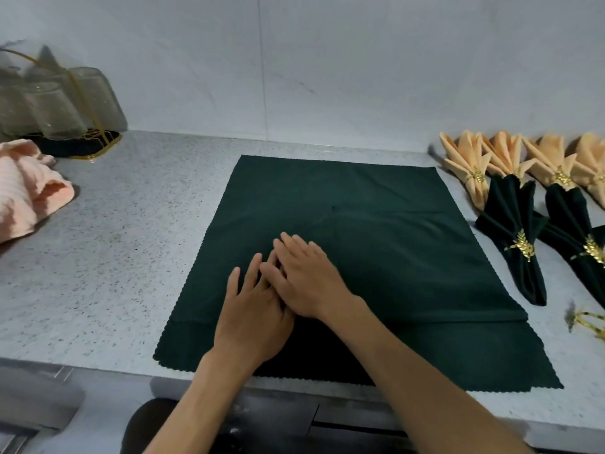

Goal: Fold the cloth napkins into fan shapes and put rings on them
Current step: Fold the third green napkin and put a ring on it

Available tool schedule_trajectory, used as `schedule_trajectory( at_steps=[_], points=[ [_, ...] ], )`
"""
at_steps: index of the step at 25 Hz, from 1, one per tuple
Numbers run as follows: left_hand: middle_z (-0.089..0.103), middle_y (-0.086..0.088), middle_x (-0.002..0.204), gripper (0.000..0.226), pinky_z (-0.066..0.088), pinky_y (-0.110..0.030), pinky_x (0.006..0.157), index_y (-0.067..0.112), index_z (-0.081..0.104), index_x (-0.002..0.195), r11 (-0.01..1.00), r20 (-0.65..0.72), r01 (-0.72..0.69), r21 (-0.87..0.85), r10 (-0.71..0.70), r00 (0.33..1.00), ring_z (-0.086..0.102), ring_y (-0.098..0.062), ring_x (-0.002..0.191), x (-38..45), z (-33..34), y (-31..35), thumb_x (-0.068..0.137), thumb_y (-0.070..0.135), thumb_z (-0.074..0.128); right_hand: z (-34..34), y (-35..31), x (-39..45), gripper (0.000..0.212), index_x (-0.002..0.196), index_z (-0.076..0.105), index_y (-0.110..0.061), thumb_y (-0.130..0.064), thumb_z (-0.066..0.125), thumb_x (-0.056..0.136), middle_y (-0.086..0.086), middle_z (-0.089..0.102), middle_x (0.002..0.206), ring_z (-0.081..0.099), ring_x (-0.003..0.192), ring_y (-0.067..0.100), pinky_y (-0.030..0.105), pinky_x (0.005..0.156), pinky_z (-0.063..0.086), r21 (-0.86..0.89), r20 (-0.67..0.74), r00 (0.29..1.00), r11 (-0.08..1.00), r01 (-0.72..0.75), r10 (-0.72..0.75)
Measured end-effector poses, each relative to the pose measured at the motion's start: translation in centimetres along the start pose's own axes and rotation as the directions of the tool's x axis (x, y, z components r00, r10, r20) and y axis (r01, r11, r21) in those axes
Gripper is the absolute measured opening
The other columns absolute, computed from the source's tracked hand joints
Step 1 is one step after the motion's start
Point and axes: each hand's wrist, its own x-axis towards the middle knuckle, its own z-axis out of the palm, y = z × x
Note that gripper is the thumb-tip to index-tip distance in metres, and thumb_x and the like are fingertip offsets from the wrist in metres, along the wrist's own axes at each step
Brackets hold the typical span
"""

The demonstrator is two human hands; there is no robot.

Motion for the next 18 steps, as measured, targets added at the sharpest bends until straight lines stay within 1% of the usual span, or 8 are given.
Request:
schedule_trajectory(
  at_steps=[2,5,8,10,11,13,15,18],
  points=[
    [-0.002,0.004,0.165,0.081,0.004,-0.047,0.122,0.026,0.003,0.158,0.997,-0.015,0.044,-0.058,-0.045,0.999,-0.003,-0.021,0.152,0.2,-0.1,0.1,0.085,0.057,-0.011,0.1,2.8,3.0,0.068,0.158,0.007,-0.015,-0.055,0.013,0.103,0.002,-0.002,0.166,-0.005,0.152,0.015,0.041,0.123,-0.004,-0.033,0.086,0.990,0.993,-0.111,0.114],
    [0.004,0.005,0.165,0.080,0.005,-0.046,0.121,0.027,0.011,0.157,0.996,-0.011,0.054,-0.073,-0.055,0.998,0.001,-0.019,0.152,0.2,0.0,0.2,0.087,0.062,-0.007,-1.1,7.3,5.5,0.068,0.158,0.002,-0.014,-0.053,0.012,0.103,0.002,-0.005,0.166,-0.006,0.152,0.017,0.043,0.123,-0.003,-0.095,0.043,0.961,0.959,-0.267,0.272],
    [0.000,0.007,0.165,0.083,0.003,-0.045,0.122,0.028,0.006,0.157,0.996,-0.012,0.039,-0.078,-0.040,0.999,-0.003,-0.018,0.152,-0.2,0.0,-0.1,0.084,0.064,-0.010,-2.0,9.6,5.3,0.061,0.155,0.020,-0.010,-0.045,0.019,0.105,0.006,0.016,0.163,0.010,0.151,0.024,0.042,0.122,0.009,-0.068,-0.050,0.974,0.972,-0.224,0.221],
    [-0.006,0.010,0.164,0.085,0.000,-0.043,0.122,0.029,0.001,0.157,0.997,-0.009,-0.001,-0.072,0.000,1.000,-0.007,-0.015,0.151,0.3,-0.1,-0.5,0.081,0.066,-0.013,-3.8,12.0,3.3,0.046,0.142,0.042,-0.008,-0.028,0.037,0.101,0.011,0.044,0.147,0.032,0.140,0.028,0.038,0.117,0.023,-0.092,-0.225,0.957,0.974,-0.208,0.183],
    [-0.008,0.012,0.163,0.088,-0.001,-0.042,0.122,0.030,0.000,0.157,0.997,-0.004,-0.029,-0.068,0.029,1.000,-0.009,-0.013,0.151,0.5,-0.1,-0.9,0.079,0.070,-0.015,-5.4,13.5,2.1,0.041,0.134,0.047,-0.009,-0.020,0.046,0.094,0.011,0.052,0.136,0.040,0.132,0.028,0.035,0.112,0.029,-0.125,-0.237,0.953,0.967,-0.223,0.189],
    [-0.012,0.016,0.161,0.100,-0.004,-0.040,0.122,0.033,-0.003,0.156,0.996,0.030,-0.073,-0.041,0.074,0.997,-0.012,-0.010,0.150,1.0,-0.2,-1.9,0.071,0.078,-0.028,-8.9,16.3,-0.1,0.045,0.127,0.047,-0.012,-0.016,0.057,0.084,0.011,0.058,0.122,0.048,0.122,0.029,0.033,0.100,0.037,-0.181,-0.123,0.948,0.932,-0.313,0.295],
    [-0.013,0.017,0.160,0.104,-0.006,-0.040,0.121,0.033,-0.004,0.156,0.996,0.046,-0.085,-0.028,0.086,0.995,-0.013,-0.009,0.149,1.3,-0.2,-2.7,0.066,0.076,-0.035,-11.4,18.4,-1.4,0.053,0.131,0.044,-0.015,-0.024,0.062,0.081,0.012,0.059,0.122,0.052,0.115,0.031,0.034,0.093,0.043,-0.305,0.026,0.919,0.878,-0.369,0.395],
    [0.019,0.004,0.162,0.082,0.010,-0.046,0.120,0.019,0.028,0.154,0.977,0.041,-0.196,0.083,0.193,0.980,0.014,-0.018,0.150,1.5,-1.0,-1.7,0.095,0.059,-0.012,-12.3,20.4,-1.8,0.054,0.129,0.050,-0.021,-0.034,0.066,0.079,0.008,0.061,0.120,0.057,0.107,0.028,0.035,0.088,0.050,-0.387,0.134,0.878,0.840,-0.381,0.460]
  ],
)
